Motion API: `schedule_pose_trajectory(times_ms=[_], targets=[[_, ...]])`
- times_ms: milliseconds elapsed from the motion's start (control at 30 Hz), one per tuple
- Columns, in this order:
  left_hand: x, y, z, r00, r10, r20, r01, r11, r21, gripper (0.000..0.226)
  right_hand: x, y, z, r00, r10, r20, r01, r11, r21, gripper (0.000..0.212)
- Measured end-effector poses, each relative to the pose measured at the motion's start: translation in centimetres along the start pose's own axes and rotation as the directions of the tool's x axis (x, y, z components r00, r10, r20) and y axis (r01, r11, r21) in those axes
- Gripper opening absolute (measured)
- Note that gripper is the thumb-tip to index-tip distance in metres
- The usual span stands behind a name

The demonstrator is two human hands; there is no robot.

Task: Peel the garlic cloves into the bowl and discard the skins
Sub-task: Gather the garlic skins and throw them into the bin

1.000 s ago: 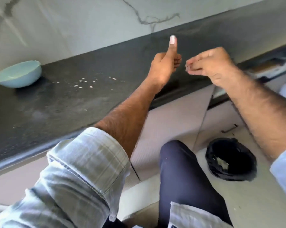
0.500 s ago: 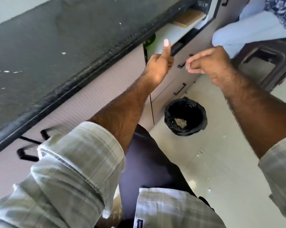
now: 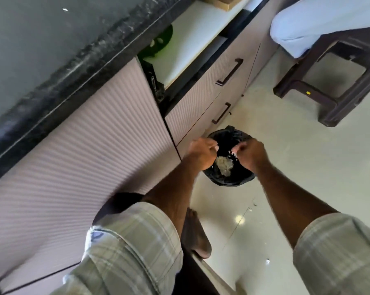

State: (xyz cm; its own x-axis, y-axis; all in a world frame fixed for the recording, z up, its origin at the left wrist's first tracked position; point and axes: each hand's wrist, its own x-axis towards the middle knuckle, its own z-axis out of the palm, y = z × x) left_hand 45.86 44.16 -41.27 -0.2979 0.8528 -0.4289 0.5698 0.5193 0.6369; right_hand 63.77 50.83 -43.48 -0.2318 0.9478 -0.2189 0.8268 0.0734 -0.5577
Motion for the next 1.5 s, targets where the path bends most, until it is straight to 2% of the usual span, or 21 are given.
schedule_pose_trajectory(times_ms=[100, 300, 467, 500, 567, 600, 700, 767, 867, 933, 967, 1033, 1100, 1167, 1233, 1267, 1300, 1333, 1367, 1400, 1500], targets=[[1.9, -1.5, 1.0, 1.0, 0.031, -0.004, -0.031, 0.999, 0.031, 0.027, 2.6, 0.9, 2.5, 0.999, 0.04, 0.031, -0.039, 0.999, -0.012, 0.026], [5.0, -4.1, 2.4, 0.998, -0.058, -0.017, 0.06, 0.991, 0.122, 0.027, 4.2, 1.2, 4.9, 0.994, 0.055, 0.094, -0.037, 0.982, -0.183, 0.012], [6.4, -4.5, 3.9, 0.997, -0.047, -0.054, 0.056, 0.983, 0.172, 0.024, 4.2, 2.4, 7.0, 0.969, 0.134, 0.205, -0.099, 0.98, -0.174, 0.014], [6.5, -4.5, 4.2, 0.999, -0.051, -0.005, 0.052, 0.99, 0.13, 0.029, 4.2, 2.4, 7.1, 0.948, 0.163, 0.274, -0.125, 0.981, -0.151, 0.02], [6.6, -4.5, 4.6, 0.993, -0.05, 0.106, 0.044, 0.997, 0.066, 0.082, 4.4, 2.8, 7.4, 0.907, 0.19, 0.376, -0.169, 0.982, -0.087, 0.045], [6.6, -4.6, 4.7, 0.993, -0.069, 0.093, 0.064, 0.997, 0.051, 0.091, 4.6, 3.2, 7.6, 0.903, 0.2, 0.38, -0.194, 0.98, -0.054, 0.048], [6.8, -5.0, 5.2, 0.994, -0.105, 0.007, 0.103, 0.988, 0.111, 0.052, 5.1, 4.3, 8.0, 0.925, 0.226, 0.305, -0.231, 0.973, -0.02, 0.034], [6.8, -4.8, 5.4, 0.991, -0.136, -0.018, 0.137, 0.976, 0.166, 0.035, 5.2, 5.0, 8.5, 0.934, 0.27, 0.233, -0.267, 0.963, -0.045, 0.043], [6.8, -5.0, 5.7, 0.992, -0.113, -0.052, 0.122, 0.968, 0.22, 0.048, 4.8, 4.9, 8.8, 0.951, 0.274, 0.144, -0.265, 0.961, -0.079, 0.037], [6.7, -5.0, 5.9, 0.997, -0.078, 0.001, 0.078, 0.991, 0.108, 0.021, 4.7, 4.5, 8.7, 0.953, 0.203, 0.226, -0.19, 0.979, -0.08, 0.014], [6.7, -5.2, 6.0, 0.998, -0.062, 0.033, 0.059, 0.996, 0.069, 0.025, 4.7, 4.2, 8.7, 0.943, 0.176, 0.282, -0.166, 0.984, -0.059, 0.026], [6.8, -5.4, 6.1, 0.997, -0.032, 0.073, 0.028, 0.998, 0.048, 0.06, 4.4, 4.0, 8.6, 0.929, 0.18, 0.324, -0.183, 0.983, -0.023, 0.048], [6.9, -5.6, 6.1, 0.998, -0.059, 0.011, 0.058, 0.995, 0.084, 0.047, 4.3, 4.2, 8.6, 0.954, 0.206, 0.217, -0.198, 0.978, -0.06, 0.041], [6.9, -5.9, 6.0, 0.996, -0.062, -0.065, 0.07, 0.989, 0.127, 0.037, 4.3, 4.2, 8.8, 0.967, 0.21, 0.142, -0.196, 0.975, -0.108, 0.018], [7.2, -5.8, 5.8, 0.993, -0.065, -0.095, 0.077, 0.989, 0.124, 0.03, 4.3, 3.9, 8.8, 0.959, 0.235, 0.159, -0.212, 0.966, -0.149, 0.012], [7.2, -5.9, 5.9, 0.995, -0.077, -0.064, 0.083, 0.992, 0.096, 0.031, 4.4, 3.9, 9.0, 0.943, 0.243, 0.226, -0.209, 0.964, -0.163, 0.022], [7.2, -5.8, 6.1, 0.995, -0.094, 0.018, 0.092, 0.993, 0.072, 0.052, 4.4, 3.8, 9.2, 0.906, 0.255, 0.337, -0.217, 0.965, -0.146, 0.047], [7.0, -5.8, 6.3, 0.984, -0.122, 0.132, 0.114, 0.991, 0.063, 0.091, 4.4, 3.8, 9.4, 0.861, 0.262, 0.435, -0.236, 0.965, -0.114, 0.075], [6.5, -5.8, 6.2, 0.971, -0.152, 0.187, 0.135, 0.986, 0.101, 0.117, 4.5, 4.0, 9.6, 0.84, 0.256, 0.478, -0.245, 0.966, -0.085, 0.09], [6.4, -5.9, 6.1, 0.971, -0.16, 0.178, 0.131, 0.977, 0.167, 0.123, 4.6, 3.9, 9.5, 0.845, 0.251, 0.472, -0.252, 0.966, -0.062, 0.086], [5.9, -6.2, 4.7, 0.983, -0.088, 0.161, 0.042, 0.962, 0.27, 0.097, 4.3, 3.6, 8.6, 0.904, 0.222, 0.364, -0.241, 0.971, 0.007, 0.038]])
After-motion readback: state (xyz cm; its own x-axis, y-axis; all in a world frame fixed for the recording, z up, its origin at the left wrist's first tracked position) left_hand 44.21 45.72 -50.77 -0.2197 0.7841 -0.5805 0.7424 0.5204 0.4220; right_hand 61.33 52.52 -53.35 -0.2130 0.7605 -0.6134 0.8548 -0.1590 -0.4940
